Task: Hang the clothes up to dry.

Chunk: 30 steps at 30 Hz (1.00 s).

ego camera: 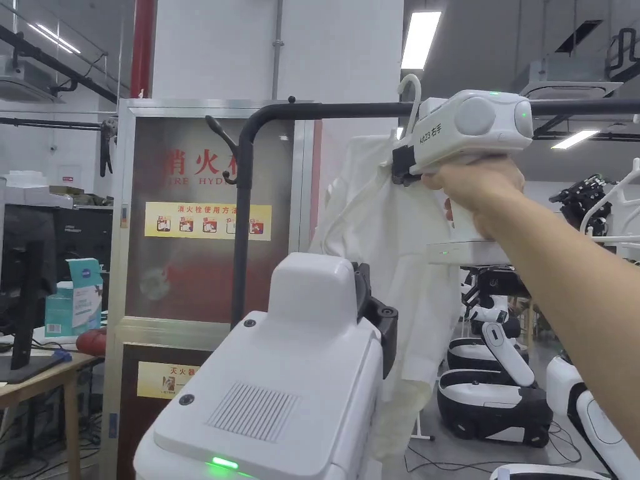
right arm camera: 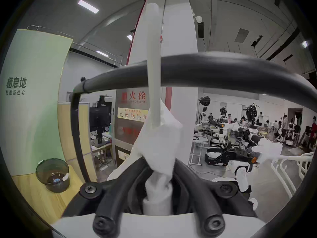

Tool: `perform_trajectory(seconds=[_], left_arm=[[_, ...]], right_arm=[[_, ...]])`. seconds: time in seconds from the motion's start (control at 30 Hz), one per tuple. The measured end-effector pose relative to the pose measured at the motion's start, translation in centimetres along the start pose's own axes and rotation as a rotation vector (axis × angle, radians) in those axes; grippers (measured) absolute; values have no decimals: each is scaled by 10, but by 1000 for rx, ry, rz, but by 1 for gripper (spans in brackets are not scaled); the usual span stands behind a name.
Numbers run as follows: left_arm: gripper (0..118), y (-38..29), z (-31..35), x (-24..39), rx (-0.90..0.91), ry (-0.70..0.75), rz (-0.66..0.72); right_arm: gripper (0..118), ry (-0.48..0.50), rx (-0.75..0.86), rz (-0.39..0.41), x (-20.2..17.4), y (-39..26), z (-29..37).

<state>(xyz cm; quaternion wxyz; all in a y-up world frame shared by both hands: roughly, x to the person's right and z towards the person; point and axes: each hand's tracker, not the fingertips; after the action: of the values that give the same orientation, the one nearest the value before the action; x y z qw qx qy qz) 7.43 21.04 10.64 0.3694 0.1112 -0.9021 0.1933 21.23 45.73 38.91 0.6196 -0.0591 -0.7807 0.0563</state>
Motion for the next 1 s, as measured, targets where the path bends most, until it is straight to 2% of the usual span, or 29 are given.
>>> perform_trajectory(seconds=[0.03, 0.07, 0.1, 0.13, 0.17, 0.2, 0.23, 0.27, 0.3, 0.4, 0.43, 0.5, 0.7, 0.77, 0.8, 0.83, 0.9, 0.93, 0.97, 1.0], left_arm=[[0, -1, 2, -3, 4, 7, -3], [0, -2, 3, -6, 4, 18, 0], [0, -2, 3, -8, 2, 25, 5], [0, -2, 4, -11, -1, 26, 12], [0, -3, 5, -12, -2, 25, 15], [0, -4, 5, -13, -4, 21, 14], [0, -4, 5, -12, -9, 26, 11], [0, -4, 7, -12, -10, 27, 9], [0, -6, 8, -14, -9, 20, 11], [0, -8, 8, -14, -26, 13, 43], [0, -11, 8, -13, -27, 15, 39], [0, -15, 8, -12, -39, 21, 41], [0, -18, 8, -14, -60, 16, 63], [0, -20, 10, -15, -67, 15, 64], [0, -21, 10, -16, -71, 11, 65], [0, -22, 10, -16, -80, 18, 66], [0, -26, 9, -18, -91, 22, 72], [0, -29, 10, -20, -97, 21, 78], [0, -31, 10, -20, -103, 23, 84], [0, -33, 11, -21, -108, 23, 86]], right_arm=[[5, 7, 14, 11, 0, 0, -2], [5, 34, -59, -66, 3, -5, -7], [5, 22, -93, -99, 3, -8, -8], [5, 30, -10, 5, 4, -3, -13], [5, -5, -127, -72, 4, -13, -15], [5, -5, -45, 15, 3, -7, -17], [5, 14, -74, -16, 4, -10, -18], [5, -12, -100, -41, 8, -12, -22], [5, -5, -38, 34, 8, -7, -23], [5, -4, -83, -4, 5, -6, -17], [5, 6, -11, 71, 4, 1, -14], [5, 5, -56, 11, 5, -3, -14], [5, 39, -93, 12, -3, -23, -17], [7, 63, -48, -64, -1, -24, -11], [14, 61, -101, -107, -1, -30, -10], [43, 60, -76, -65, -5, -30, -7], [108, 32, -23, 22, -13, -26, -3], [118, -5, -140, -54, -16, -37, 0], [118, 51, -177, -1, -22, -39, 8], [118, -43, 87, 143, -25, -19, 33]])
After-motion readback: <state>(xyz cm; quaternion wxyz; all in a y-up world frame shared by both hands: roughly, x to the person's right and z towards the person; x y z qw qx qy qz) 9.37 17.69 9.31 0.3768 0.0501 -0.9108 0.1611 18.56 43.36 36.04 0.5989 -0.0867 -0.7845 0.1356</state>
